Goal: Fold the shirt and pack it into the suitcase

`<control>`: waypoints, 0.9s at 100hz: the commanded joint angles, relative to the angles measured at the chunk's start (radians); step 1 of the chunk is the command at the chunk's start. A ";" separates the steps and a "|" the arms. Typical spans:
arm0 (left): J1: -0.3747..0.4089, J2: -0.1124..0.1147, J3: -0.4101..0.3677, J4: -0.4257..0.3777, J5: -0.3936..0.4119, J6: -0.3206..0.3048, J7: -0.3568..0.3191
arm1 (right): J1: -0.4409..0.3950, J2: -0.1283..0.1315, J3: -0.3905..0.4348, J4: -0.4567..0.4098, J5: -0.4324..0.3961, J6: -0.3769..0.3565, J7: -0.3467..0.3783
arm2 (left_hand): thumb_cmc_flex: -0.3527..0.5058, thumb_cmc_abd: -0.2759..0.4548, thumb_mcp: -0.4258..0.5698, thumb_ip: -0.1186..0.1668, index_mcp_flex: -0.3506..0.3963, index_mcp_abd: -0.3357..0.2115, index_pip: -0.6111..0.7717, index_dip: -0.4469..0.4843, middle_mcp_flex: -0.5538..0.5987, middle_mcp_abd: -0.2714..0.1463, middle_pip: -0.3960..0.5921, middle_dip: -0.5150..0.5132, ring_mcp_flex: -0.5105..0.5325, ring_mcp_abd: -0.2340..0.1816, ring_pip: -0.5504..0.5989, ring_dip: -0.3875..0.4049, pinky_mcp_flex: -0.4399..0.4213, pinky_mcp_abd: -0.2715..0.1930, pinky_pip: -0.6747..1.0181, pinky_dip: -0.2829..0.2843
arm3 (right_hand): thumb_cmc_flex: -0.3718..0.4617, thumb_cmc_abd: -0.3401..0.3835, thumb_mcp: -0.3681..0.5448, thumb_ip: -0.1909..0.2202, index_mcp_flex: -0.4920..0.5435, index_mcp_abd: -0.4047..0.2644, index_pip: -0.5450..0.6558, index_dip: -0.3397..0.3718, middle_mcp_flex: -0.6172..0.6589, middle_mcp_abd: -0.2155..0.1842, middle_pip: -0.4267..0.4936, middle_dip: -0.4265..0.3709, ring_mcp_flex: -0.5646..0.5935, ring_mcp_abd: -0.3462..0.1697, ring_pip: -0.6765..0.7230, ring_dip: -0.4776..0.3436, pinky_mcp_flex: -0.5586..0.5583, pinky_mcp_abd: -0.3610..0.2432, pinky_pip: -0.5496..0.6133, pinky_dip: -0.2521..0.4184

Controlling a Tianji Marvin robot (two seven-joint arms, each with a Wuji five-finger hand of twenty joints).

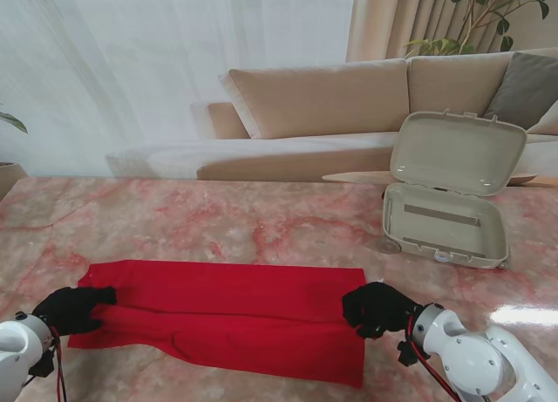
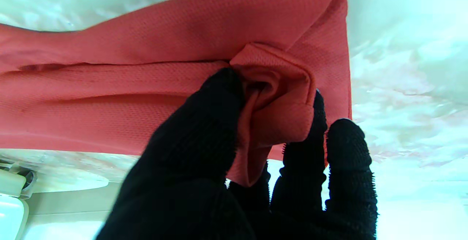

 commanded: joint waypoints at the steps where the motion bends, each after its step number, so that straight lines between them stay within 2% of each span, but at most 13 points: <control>1: 0.016 0.003 -0.005 -0.007 -0.003 0.008 -0.018 | -0.019 0.012 0.009 -0.004 0.002 0.004 0.040 | 0.068 0.025 -0.015 0.008 0.020 -0.012 -0.019 -0.032 -0.025 0.030 -0.054 -0.030 -0.048 0.014 -0.047 -0.031 -0.024 0.035 -0.028 -0.022 | -0.047 0.012 -0.022 -0.048 -0.022 -0.034 -0.012 -0.043 -0.015 -0.008 -0.033 -0.027 -0.020 0.019 -0.037 -0.016 -0.031 0.014 -0.032 -0.022; 19: 0.035 0.002 -0.022 -0.031 -0.008 0.017 -0.037 | -0.031 0.020 0.028 -0.019 0.001 -0.004 0.079 | 0.079 0.044 -0.038 0.014 0.043 -0.009 -0.054 -0.093 -0.014 0.056 -0.151 -0.077 -0.080 0.016 -0.105 -0.099 -0.055 0.043 -0.075 -0.063 | -0.095 0.037 -0.075 -0.063 -0.037 -0.006 -0.056 -0.097 -0.039 0.000 -0.086 -0.064 -0.057 0.022 -0.121 -0.041 -0.091 0.039 -0.099 -0.042; 28: 0.047 0.000 -0.031 -0.047 -0.010 0.027 -0.040 | -0.039 0.024 0.041 -0.031 -0.005 -0.005 0.099 | 0.080 0.053 -0.066 0.020 0.059 -0.001 -0.090 -0.152 -0.008 0.053 -0.209 -0.104 -0.107 0.017 -0.120 -0.188 -0.070 0.043 -0.091 -0.085 | -0.119 0.057 -0.097 -0.064 -0.047 0.006 -0.075 -0.110 -0.055 0.006 -0.106 -0.083 -0.077 0.024 -0.150 -0.051 -0.117 0.046 -0.127 -0.049; 44: 0.065 -0.006 -0.045 -0.076 -0.038 0.052 -0.032 | -0.051 0.020 0.061 -0.054 -0.033 -0.001 0.081 | 0.057 0.067 -0.111 0.029 0.066 0.013 -0.134 -0.211 -0.065 0.074 -0.139 -0.229 -0.131 0.026 -0.131 -0.250 -0.086 0.045 -0.102 -0.095 | -0.124 0.072 -0.110 -0.056 -0.053 0.014 -0.091 -0.118 -0.066 0.009 -0.118 -0.099 -0.093 0.027 -0.174 -0.059 -0.136 0.054 -0.150 -0.055; 58: 0.078 -0.011 -0.057 -0.107 -0.066 0.072 -0.024 | -0.052 0.013 0.071 -0.074 -0.060 0.006 0.049 | 0.045 0.076 -0.128 0.029 0.066 0.018 -0.148 -0.223 -0.078 0.081 -0.138 -0.256 -0.140 0.033 -0.142 -0.259 -0.091 0.045 -0.107 -0.097 | -0.133 0.093 -0.109 -0.043 -0.054 0.017 -0.105 -0.124 -0.069 0.009 -0.131 -0.114 -0.100 0.028 -0.204 -0.074 -0.144 0.057 -0.171 -0.062; 59: 0.079 -0.011 -0.058 -0.109 -0.068 0.074 -0.023 | -0.051 0.013 0.071 -0.075 -0.062 0.007 0.046 | 0.045 0.076 -0.128 0.029 0.066 0.018 -0.148 -0.223 -0.078 0.081 -0.138 -0.256 -0.140 0.033 -0.142 -0.259 -0.091 0.045 -0.107 -0.097 | -0.132 0.093 -0.108 -0.043 -0.054 0.018 -0.107 -0.124 -0.070 0.010 -0.134 -0.117 -0.100 0.028 -0.211 -0.078 -0.039 0.000 -0.115 -0.069; 61: 0.080 -0.012 -0.059 -0.113 -0.073 0.077 -0.022 | -0.051 0.012 0.071 -0.077 -0.066 0.009 0.040 | 0.058 0.087 -0.167 0.038 0.066 0.021 -0.153 -0.226 -0.090 0.085 -0.111 -0.291 -0.141 0.035 -0.144 -0.269 -0.093 0.046 -0.111 -0.099 | -0.133 0.094 -0.107 -0.042 -0.054 0.019 -0.110 -0.125 -0.071 0.010 -0.138 -0.122 -0.101 0.029 -0.220 -0.083 0.129 -0.062 -0.101 -0.096; 64: 0.082 -0.013 -0.060 -0.118 -0.081 0.082 -0.019 | -0.049 0.010 0.070 -0.080 -0.071 0.013 0.031 | 0.056 0.091 -0.174 0.039 0.066 0.022 -0.156 -0.228 -0.093 0.086 -0.110 -0.298 -0.143 0.036 -0.145 -0.270 -0.094 0.047 -0.111 -0.099 | -0.137 0.101 -0.106 -0.040 -0.054 0.019 -0.115 -0.127 -0.071 0.010 -0.143 -0.129 -0.102 0.029 -0.232 -0.090 0.214 -0.087 -0.128 -0.108; 68: 0.085 -0.015 -0.062 -0.125 -0.095 0.090 -0.015 | -0.046 0.007 0.067 -0.083 -0.076 0.020 0.018 | 0.051 0.096 -0.182 0.038 0.068 0.026 -0.164 -0.234 -0.095 0.086 -0.110 -0.301 -0.144 0.038 -0.146 -0.271 -0.095 0.047 -0.113 -0.099 | -0.140 0.105 -0.105 -0.039 -0.056 0.023 -0.120 -0.131 -0.071 0.011 -0.150 -0.137 -0.104 0.030 -0.248 -0.100 0.242 -0.093 -0.159 -0.100; 70: 0.086 -0.016 -0.063 -0.128 -0.103 0.095 -0.013 | -0.044 0.006 0.065 -0.083 -0.077 0.024 0.010 | 0.049 0.100 -0.186 0.039 0.068 0.027 -0.166 -0.235 -0.098 0.091 -0.111 -0.305 -0.147 0.040 -0.147 -0.272 -0.097 0.048 -0.114 -0.100 | -0.142 0.106 -0.104 -0.039 -0.056 0.025 -0.123 -0.133 -0.073 0.011 -0.150 -0.147 -0.104 0.030 -0.259 -0.107 0.254 -0.097 -0.196 -0.033; 72: 0.087 -0.017 -0.063 -0.131 -0.110 0.100 -0.011 | -0.042 0.004 0.062 -0.084 -0.078 0.027 0.005 | 0.046 0.102 -0.188 0.038 0.068 0.027 -0.166 -0.235 -0.099 0.092 -0.111 -0.306 -0.147 0.040 -0.148 -0.272 -0.098 0.048 -0.115 -0.100 | -0.144 0.108 -0.104 -0.040 -0.057 0.026 -0.125 -0.135 -0.076 0.012 -0.152 -0.151 -0.105 0.032 -0.263 -0.109 0.260 -0.099 -0.207 -0.017; 74: 0.088 -0.018 -0.064 -0.135 -0.117 0.104 -0.009 | -0.040 0.003 0.060 -0.084 -0.078 0.030 0.000 | 0.064 0.115 -0.232 0.051 0.072 0.030 -0.177 -0.230 -0.104 0.093 -0.093 -0.331 -0.149 0.042 -0.149 -0.277 -0.101 0.050 -0.118 -0.101 | -0.146 0.109 -0.104 -0.040 -0.056 0.028 -0.128 -0.138 -0.075 0.013 -0.157 -0.156 -0.106 0.031 -0.269 -0.112 0.264 -0.106 -0.214 -0.012; 90: 0.108 -0.022 -0.084 -0.170 -0.124 0.110 -0.004 | -0.025 -0.001 0.038 -0.087 -0.070 0.046 -0.019 | 0.058 0.119 -0.252 0.052 0.072 0.035 -0.192 -0.239 -0.115 0.095 -0.097 -0.344 -0.156 0.044 -0.157 -0.281 -0.107 0.051 -0.123 -0.102 | -0.150 0.108 -0.103 -0.041 -0.053 0.035 -0.138 -0.149 -0.072 0.016 -0.171 -0.174 -0.104 0.034 -0.294 -0.126 0.267 -0.124 -0.220 0.002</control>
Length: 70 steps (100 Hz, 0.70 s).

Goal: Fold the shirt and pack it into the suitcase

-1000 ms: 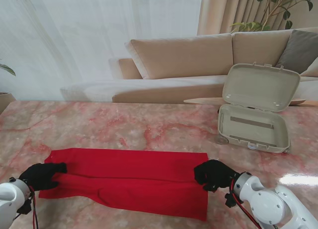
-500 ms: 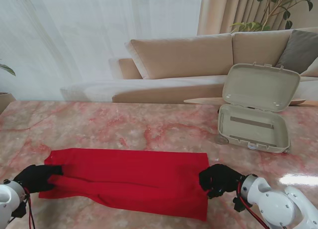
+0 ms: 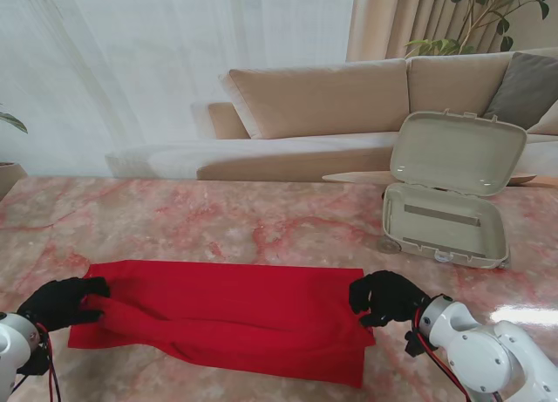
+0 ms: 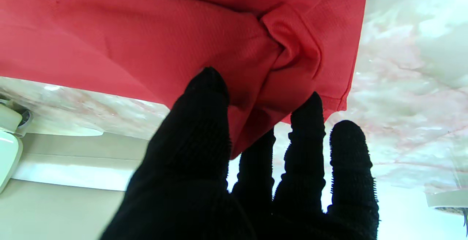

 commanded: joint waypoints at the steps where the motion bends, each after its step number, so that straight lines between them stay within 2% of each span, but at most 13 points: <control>1: 0.022 -0.002 -0.014 -0.026 0.019 -0.002 -0.003 | -0.001 -0.006 -0.007 -0.007 0.008 0.005 0.015 | 0.047 0.031 -0.032 0.027 0.018 0.016 -0.012 -0.009 -0.023 0.017 0.011 -0.025 -0.035 0.037 -0.034 -0.022 -0.020 0.029 -0.012 -0.012 | -0.031 -0.005 -0.004 -0.029 -0.027 -0.003 -0.006 -0.010 -0.009 0.002 -0.012 -0.015 -0.027 0.027 -0.008 -0.014 0.042 -0.086 -0.006 0.028; 22: 0.060 -0.011 -0.045 -0.068 0.002 0.016 0.016 | -0.007 -0.008 -0.005 -0.025 0.004 0.003 0.008 | 0.043 0.050 -0.059 0.030 0.026 0.024 -0.030 -0.014 -0.021 0.022 0.016 -0.055 -0.034 0.042 -0.039 -0.029 -0.023 0.036 -0.021 -0.018 | -0.037 -0.003 -0.001 -0.032 -0.017 -0.003 -0.006 -0.012 0.002 0.002 -0.012 -0.021 -0.016 0.025 -0.007 -0.014 0.043 -0.080 -0.008 0.032; 41: 0.046 -0.008 -0.019 -0.054 -0.020 0.025 0.008 | -0.013 -0.015 -0.006 -0.038 -0.003 0.017 -0.024 | 0.040 0.071 -0.080 0.032 0.027 0.026 -0.042 -0.016 -0.026 0.028 0.013 -0.068 -0.036 0.046 -0.040 -0.031 -0.024 0.038 -0.020 -0.019 | -0.049 0.027 -0.006 -0.030 -0.017 0.008 -0.009 -0.014 0.000 0.009 -0.015 -0.027 -0.018 0.027 -0.012 -0.015 0.044 -0.080 -0.010 0.035; 44: 0.040 -0.007 -0.010 -0.047 -0.021 0.027 0.006 | -0.012 -0.016 -0.009 -0.037 -0.001 0.021 -0.030 | 0.041 0.073 -0.081 0.032 0.028 0.026 -0.043 -0.016 -0.026 0.028 0.012 -0.071 -0.036 0.046 -0.040 -0.031 -0.024 0.038 -0.020 -0.019 | -0.043 0.031 -0.013 -0.029 -0.020 0.015 -0.012 -0.017 0.000 0.013 -0.022 -0.034 -0.020 0.030 -0.022 -0.020 0.045 -0.088 -0.012 0.034; 47: 0.033 -0.006 -0.002 -0.038 -0.022 0.030 0.004 | -0.010 -0.017 -0.014 -0.035 0.003 0.026 -0.036 | 0.063 0.090 -0.127 0.043 0.032 0.027 -0.063 -0.006 -0.029 0.030 0.027 -0.108 -0.037 0.048 -0.041 -0.036 -0.025 0.038 -0.019 -0.021 | -0.041 0.035 -0.017 -0.027 -0.021 0.020 -0.015 -0.019 -0.003 0.015 -0.028 -0.041 -0.023 0.031 -0.032 -0.025 0.046 -0.095 -0.013 0.034; 51: 0.024 -0.004 0.010 -0.027 -0.026 0.034 -0.001 | -0.007 -0.019 -0.021 -0.031 0.009 0.032 -0.045 | 0.058 0.102 -0.137 0.043 0.033 0.029 -0.069 -0.010 -0.033 0.032 0.020 -0.123 -0.041 0.050 -0.044 -0.038 -0.026 0.038 -0.020 -0.022 | -0.036 0.040 -0.023 -0.024 -0.026 0.030 -0.022 -0.024 -0.007 0.021 -0.042 -0.061 -0.030 0.035 -0.058 -0.036 0.048 -0.127 -0.023 0.025; 53: 0.020 -0.004 0.017 -0.021 -0.028 0.037 -0.004 | -0.005 -0.020 -0.026 -0.027 0.012 0.035 -0.050 | 0.062 0.118 -0.158 0.046 0.032 0.031 -0.081 -0.009 -0.044 0.036 0.027 -0.172 -0.046 0.053 -0.048 -0.041 -0.030 0.038 -0.023 -0.024 | -0.035 0.042 -0.026 -0.023 -0.029 0.035 -0.026 -0.027 -0.010 0.024 -0.049 -0.071 -0.035 0.035 -0.070 -0.041 0.048 -0.143 -0.030 0.019; 54: 0.017 -0.003 0.020 -0.018 -0.029 0.038 -0.004 | -0.004 -0.021 -0.029 -0.026 0.014 0.037 -0.052 | 0.056 0.125 -0.161 0.046 0.031 0.032 -0.083 -0.009 -0.047 0.038 0.026 -0.177 -0.049 0.053 -0.050 -0.042 -0.033 0.038 -0.024 -0.024 | -0.034 0.044 -0.028 -0.022 -0.031 0.041 -0.028 -0.030 -0.012 0.027 -0.056 -0.084 -0.038 0.038 -0.084 -0.047 -0.057 -0.043 -0.135 -0.059; 55: 0.015 -0.003 0.023 -0.014 -0.030 0.040 -0.005 | -0.003 -0.021 -0.031 -0.024 0.016 0.039 -0.054 | 0.054 0.131 -0.165 0.046 0.032 0.033 -0.087 -0.011 -0.047 0.040 0.023 -0.186 -0.051 0.054 -0.053 -0.045 -0.034 0.039 -0.028 -0.026 | -0.034 0.047 -0.030 -0.021 -0.032 0.045 -0.030 -0.033 -0.015 0.029 -0.054 -0.104 -0.043 0.039 -0.096 -0.050 -0.136 0.027 -0.237 -0.058; 59: 0.006 -0.002 0.036 -0.001 -0.033 0.047 -0.004 | 0.002 -0.023 -0.041 -0.018 0.024 0.046 -0.060 | 0.045 0.147 -0.173 0.045 0.033 0.035 -0.091 -0.011 -0.048 0.044 0.019 -0.199 -0.054 0.059 -0.061 -0.051 -0.039 0.042 -0.037 -0.031 | -0.033 0.059 -0.039 -0.019 -0.041 0.062 -0.040 -0.040 -0.028 0.037 -0.077 -0.136 -0.077 0.046 -0.148 -0.071 -0.312 0.127 -0.431 -0.088; 62: 0.000 -0.002 0.044 0.007 -0.034 0.052 -0.003 | 0.006 -0.024 -0.047 -0.012 0.030 0.049 -0.062 | 0.034 0.160 -0.178 0.043 0.033 0.039 -0.095 -0.012 -0.050 0.049 0.015 -0.206 -0.058 0.064 -0.066 -0.056 -0.044 0.044 -0.044 -0.035 | -0.031 0.063 -0.042 -0.017 -0.046 0.072 -0.047 -0.045 -0.036 0.044 -0.092 -0.146 -0.105 0.049 -0.187 -0.090 -0.373 0.139 -0.482 -0.104; 68: -0.008 0.000 0.059 0.019 -0.028 0.066 -0.007 | 0.012 -0.024 -0.060 -0.004 0.039 0.055 -0.063 | 0.008 0.186 -0.188 0.039 0.030 0.048 -0.112 -0.019 -0.054 0.056 0.004 -0.220 -0.069 0.072 -0.078 -0.068 -0.053 0.047 -0.063 -0.049 | -0.016 0.060 -0.036 -0.010 -0.052 0.088 -0.060 -0.051 -0.043 0.052 -0.109 -0.161 -0.127 0.049 -0.246 -0.130 -0.427 0.124 -0.491 -0.135; 70: -0.011 0.000 0.064 0.024 -0.027 0.069 -0.008 | 0.014 -0.024 -0.064 -0.001 0.042 0.057 -0.062 | 0.000 0.193 -0.191 0.037 0.028 0.051 -0.117 -0.020 -0.056 0.060 0.001 -0.223 -0.072 0.075 -0.080 -0.070 -0.055 0.048 -0.067 -0.051 | -0.014 0.061 -0.033 -0.010 -0.051 0.095 -0.073 -0.047 -0.045 0.056 -0.111 -0.169 -0.131 0.049 -0.257 -0.153 -0.447 0.119 -0.450 -0.205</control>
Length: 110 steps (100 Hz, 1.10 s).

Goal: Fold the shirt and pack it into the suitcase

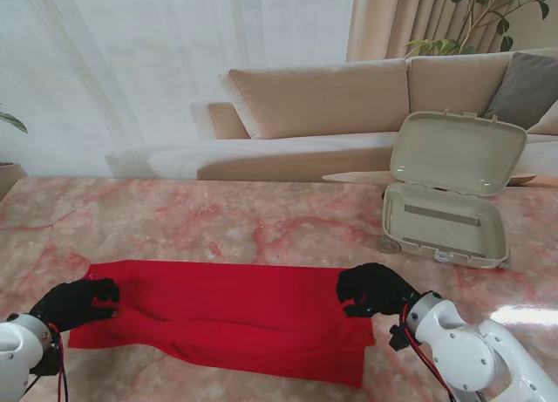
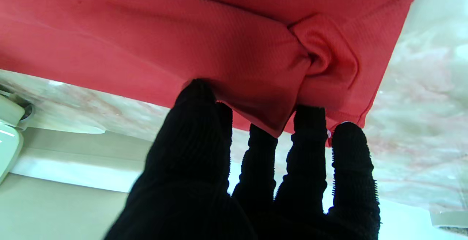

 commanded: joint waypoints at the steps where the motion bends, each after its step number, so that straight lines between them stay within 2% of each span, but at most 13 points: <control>1: 0.002 -0.001 0.013 0.020 0.009 0.014 -0.009 | -0.001 -0.008 -0.010 0.018 0.004 0.009 0.018 | -0.002 0.051 -0.050 0.015 0.016 0.026 -0.020 -0.012 -0.026 0.029 -0.002 -0.017 -0.032 0.048 -0.030 -0.020 -0.020 0.033 -0.019 -0.017 | -0.002 0.002 0.003 -0.009 -0.018 0.017 -0.023 -0.006 -0.016 0.017 -0.016 -0.028 -0.025 0.009 -0.039 -0.052 -0.066 0.006 0.021 -0.098; 6: -0.004 0.000 0.023 0.030 0.007 0.025 -0.011 | 0.004 -0.007 -0.019 0.025 0.012 0.011 0.022 | -0.015 0.058 -0.053 0.012 0.018 0.031 -0.034 -0.010 -0.026 0.035 -0.009 -0.026 -0.036 0.054 -0.033 -0.027 -0.024 0.036 -0.029 -0.028 | -0.006 0.007 0.000 -0.006 -0.017 0.021 -0.030 -0.010 -0.016 0.018 -0.023 -0.034 -0.026 0.009 -0.054 -0.065 -0.089 -0.003 0.069 -0.116; 8: -0.006 0.000 0.028 0.034 0.005 0.030 -0.012 | 0.006 -0.007 -0.023 0.028 0.016 0.012 0.024 | -0.017 0.060 -0.054 0.012 0.017 0.032 -0.037 -0.010 -0.027 0.036 -0.010 -0.027 -0.038 0.054 -0.033 -0.028 -0.026 0.036 -0.030 -0.030 | -0.006 0.009 -0.002 -0.005 -0.016 0.022 -0.034 -0.008 -0.016 0.019 -0.025 -0.036 -0.027 0.010 -0.056 -0.072 -0.100 -0.003 0.114 -0.183; 11: -0.009 0.000 0.034 0.040 0.001 0.038 -0.013 | 0.009 -0.006 -0.028 0.033 0.023 0.013 0.027 | -0.023 0.066 -0.055 0.011 0.018 0.037 -0.044 -0.011 -0.028 0.040 -0.013 -0.030 -0.041 0.057 -0.033 -0.030 -0.030 0.036 -0.033 -0.034 | -0.008 0.010 -0.003 -0.005 -0.014 0.022 -0.035 -0.008 -0.013 0.020 -0.027 -0.038 -0.023 0.011 -0.057 -0.075 -0.107 -0.007 0.143 -0.200; 19: -0.017 0.001 0.049 0.055 -0.017 0.054 -0.017 | 0.017 -0.004 -0.042 0.046 0.045 0.017 0.042 | -0.035 0.075 -0.056 0.010 0.022 0.044 -0.058 -0.011 -0.031 0.062 -0.018 -0.035 -0.048 0.064 -0.032 -0.033 -0.037 0.040 -0.037 -0.040 | -0.013 0.020 -0.008 -0.005 -0.014 0.020 -0.035 -0.010 -0.008 0.021 -0.028 -0.039 -0.014 0.013 -0.058 -0.078 -0.100 -0.007 0.173 -0.203; 51: -0.040 0.009 0.099 0.106 -0.041 0.079 -0.048 | 0.043 0.004 -0.076 0.098 0.090 0.039 0.097 | -0.049 0.092 -0.055 0.011 0.028 0.057 -0.099 -0.004 -0.034 0.068 -0.026 -0.041 -0.058 0.072 -0.024 -0.037 -0.042 0.042 -0.036 -0.053 | -0.026 0.011 -0.003 -0.007 0.001 0.004 -0.025 -0.022 0.018 0.014 -0.039 -0.049 0.007 0.022 -0.065 -0.092 -0.077 0.018 0.218 -0.234; 73: -0.067 0.013 0.134 0.138 -0.062 0.084 -0.053 | 0.056 0.008 -0.076 0.119 0.078 0.060 0.117 | -0.049 0.097 -0.054 0.013 0.031 0.062 -0.116 0.000 -0.036 0.073 -0.025 -0.042 -0.060 0.076 -0.020 -0.039 -0.043 0.039 -0.032 -0.058 | -0.031 0.007 0.006 -0.012 0.005 0.005 -0.022 -0.027 0.023 0.019 -0.042 -0.050 0.002 0.032 -0.079 -0.104 -0.079 0.028 0.222 -0.255; 110: -0.089 0.020 0.177 0.155 -0.096 0.087 -0.086 | 0.071 0.013 -0.052 0.141 0.032 0.115 0.139 | -0.055 0.103 -0.054 0.014 0.034 0.065 -0.141 -0.002 -0.039 0.076 -0.027 -0.045 -0.064 0.077 -0.013 -0.039 -0.045 0.039 -0.020 -0.058 | -0.023 0.043 -0.020 -0.007 0.003 0.030 -0.023 -0.032 0.019 0.034 -0.041 -0.049 -0.014 0.046 -0.088 -0.116 -0.094 0.030 0.232 -0.277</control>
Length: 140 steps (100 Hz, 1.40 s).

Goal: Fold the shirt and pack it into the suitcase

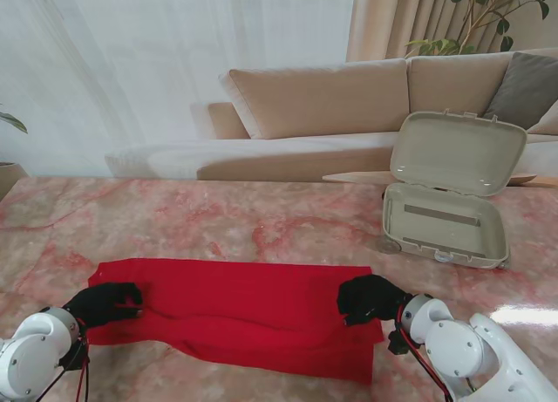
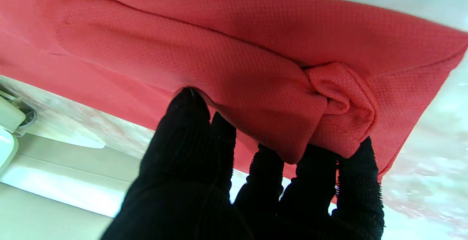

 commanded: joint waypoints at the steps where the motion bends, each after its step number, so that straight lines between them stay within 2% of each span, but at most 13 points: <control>1: 0.030 -0.010 0.034 0.053 -0.007 0.005 -0.030 | -0.009 0.007 0.007 0.028 -0.011 0.023 0.022 | -0.011 0.040 -0.024 0.014 0.034 0.019 -0.018 0.000 -0.013 -0.049 -0.139 -0.101 -0.034 -0.047 -0.067 -0.057 -0.019 -0.007 0.010 -0.016 | -0.022 0.007 -0.019 -0.006 0.005 0.007 0.007 -0.015 0.008 0.033 -0.008 -0.015 -0.024 0.115 -0.088 -0.047 -0.013 0.019 0.019 -0.034; 67: 0.026 -0.016 0.045 0.025 -0.060 -0.004 -0.002 | -0.071 -0.001 0.111 -0.052 -0.066 0.090 0.004 | -0.012 0.042 -0.022 0.017 0.029 0.029 -0.047 -0.006 -0.030 -0.057 -0.143 -0.111 -0.049 -0.046 -0.071 -0.065 -0.028 -0.010 -0.001 -0.030 | -0.044 0.004 -0.035 0.001 0.007 -0.014 -0.004 -0.008 0.007 0.018 -0.018 -0.018 -0.019 0.108 -0.073 -0.045 -0.032 0.030 0.040 -0.044; 94: 0.051 -0.027 -0.003 -0.029 -0.070 -0.022 0.034 | -0.102 -0.006 0.154 -0.133 -0.111 0.134 -0.005 | -0.022 0.049 -0.023 0.018 0.026 0.033 -0.068 -0.011 -0.032 -0.053 -0.150 -0.116 -0.051 -0.044 -0.074 -0.068 -0.028 -0.009 -0.001 -0.033 | -0.109 0.057 -0.051 0.017 0.013 0.013 -0.128 0.062 -0.020 0.033 -0.031 -0.015 0.026 0.104 0.065 0.059 -0.009 0.039 0.112 0.040; 95: 0.051 -0.026 -0.005 -0.031 -0.069 -0.023 0.034 | -0.104 -0.006 0.155 -0.136 -0.112 0.138 -0.006 | -0.023 0.049 -0.023 0.017 0.026 0.033 -0.068 -0.011 -0.032 -0.053 -0.150 -0.116 -0.051 -0.044 -0.074 -0.068 -0.028 -0.009 -0.001 -0.034 | -0.118 0.065 -0.054 0.020 0.014 0.017 -0.142 0.070 -0.023 0.034 -0.030 -0.014 0.029 0.103 0.076 0.067 0.036 0.020 0.147 0.057; 97: 0.052 -0.026 -0.009 -0.034 -0.068 -0.025 0.033 | -0.107 -0.007 0.156 -0.141 -0.115 0.147 -0.010 | -0.023 0.049 -0.023 0.018 0.026 0.031 -0.069 -0.011 -0.032 -0.053 -0.150 -0.116 -0.051 -0.045 -0.074 -0.068 -0.028 -0.009 -0.001 -0.034 | -0.135 0.079 -0.063 0.028 0.020 0.025 -0.168 0.090 -0.027 0.039 -0.025 -0.010 0.033 0.106 0.104 0.084 0.325 -0.229 0.311 0.109; 102: 0.053 -0.026 -0.017 -0.039 -0.063 -0.030 0.030 | -0.115 -0.008 0.160 -0.158 -0.126 0.172 -0.012 | -0.023 0.050 -0.023 0.017 0.026 0.034 -0.071 -0.011 -0.031 -0.053 -0.150 -0.116 -0.050 -0.045 -0.074 -0.069 -0.028 -0.009 -0.001 -0.034 | -0.193 0.139 -0.098 0.065 0.046 0.045 -0.252 0.167 -0.032 0.052 -0.006 0.009 0.036 0.113 0.182 0.127 0.519 -0.325 0.267 0.218; 107: 0.053 -0.026 -0.023 -0.042 -0.062 -0.031 0.027 | -0.123 -0.008 0.164 -0.175 -0.145 0.200 -0.005 | -0.024 0.049 -0.023 0.017 0.027 0.032 -0.072 -0.010 -0.031 -0.053 -0.150 -0.116 -0.050 -0.045 -0.074 -0.069 -0.028 -0.009 -0.001 -0.034 | -0.258 0.211 -0.146 0.104 0.048 0.068 -0.316 0.238 -0.051 0.065 0.010 0.028 0.025 0.117 0.250 0.160 0.515 -0.288 0.236 0.297; 108: 0.053 -0.026 -0.025 -0.043 -0.062 -0.031 0.025 | -0.124 -0.008 0.165 -0.178 -0.150 0.205 -0.003 | -0.025 0.050 -0.023 0.017 0.027 0.031 -0.072 -0.010 -0.032 -0.054 -0.151 -0.116 -0.050 -0.045 -0.075 -0.069 -0.028 -0.009 -0.001 -0.034 | -0.267 0.222 -0.155 0.105 0.046 0.070 -0.324 0.242 -0.055 0.068 0.017 0.035 0.021 0.118 0.269 0.169 0.409 -0.179 0.131 0.200; 109: 0.053 -0.025 -0.026 -0.043 -0.062 -0.031 0.024 | -0.126 -0.007 0.166 -0.181 -0.154 0.210 -0.001 | -0.025 0.050 -0.023 0.017 0.027 0.031 -0.072 -0.010 -0.032 -0.054 -0.151 -0.117 -0.050 -0.045 -0.075 -0.069 -0.028 -0.009 -0.001 -0.034 | -0.275 0.233 -0.173 0.109 0.046 0.073 -0.336 0.254 -0.057 0.069 0.022 0.046 0.019 0.118 0.284 0.174 0.278 -0.047 -0.019 0.250; 112: 0.053 -0.025 -0.029 -0.044 -0.061 -0.030 0.021 | -0.129 -0.007 0.168 -0.189 -0.167 0.223 0.006 | -0.024 0.049 -0.023 0.017 0.027 0.031 -0.073 -0.010 -0.032 -0.054 -0.151 -0.116 -0.051 -0.045 -0.075 -0.069 -0.028 -0.009 -0.001 -0.034 | -0.295 0.255 -0.199 0.107 0.045 0.080 -0.350 0.263 -0.060 0.072 0.033 0.061 0.016 0.119 0.319 0.188 0.149 0.066 -0.126 0.321; 119: 0.055 -0.024 -0.036 -0.044 -0.054 -0.028 0.015 | -0.138 -0.005 0.171 -0.204 -0.188 0.256 0.021 | -0.024 0.049 -0.023 0.017 0.028 0.031 -0.074 -0.008 -0.032 -0.055 -0.151 -0.116 -0.051 -0.046 -0.076 -0.069 -0.028 -0.009 -0.001 -0.035 | -0.338 0.305 -0.265 0.107 0.035 0.105 -0.378 0.260 -0.076 0.086 0.053 0.087 0.007 0.124 0.387 0.218 0.053 0.066 0.020 0.383; 126: 0.060 -0.024 -0.042 -0.043 -0.042 -0.026 0.011 | -0.146 -0.003 0.174 -0.218 -0.200 0.294 0.041 | -0.024 0.048 -0.023 0.017 0.028 0.030 -0.074 -0.006 -0.032 -0.055 -0.151 -0.116 -0.051 -0.046 -0.076 -0.069 -0.029 -0.009 -0.001 -0.035 | -0.356 0.344 -0.324 0.110 0.032 0.127 -0.403 0.265 -0.090 0.105 0.065 0.121 -0.007 0.130 0.436 0.241 -0.006 0.055 0.178 0.311; 140: 0.072 -0.023 -0.050 -0.040 -0.015 -0.022 0.007 | -0.153 0.000 0.168 -0.229 -0.225 0.355 0.065 | -0.024 0.047 -0.022 0.017 0.028 0.029 -0.075 -0.005 -0.030 -0.057 -0.150 -0.116 -0.050 -0.047 -0.075 -0.069 -0.029 -0.010 -0.002 -0.036 | -0.414 0.406 -0.400 0.113 0.013 0.164 -0.436 0.275 -0.130 0.143 0.076 0.153 -0.028 0.138 0.488 0.271 -0.034 0.060 0.258 0.273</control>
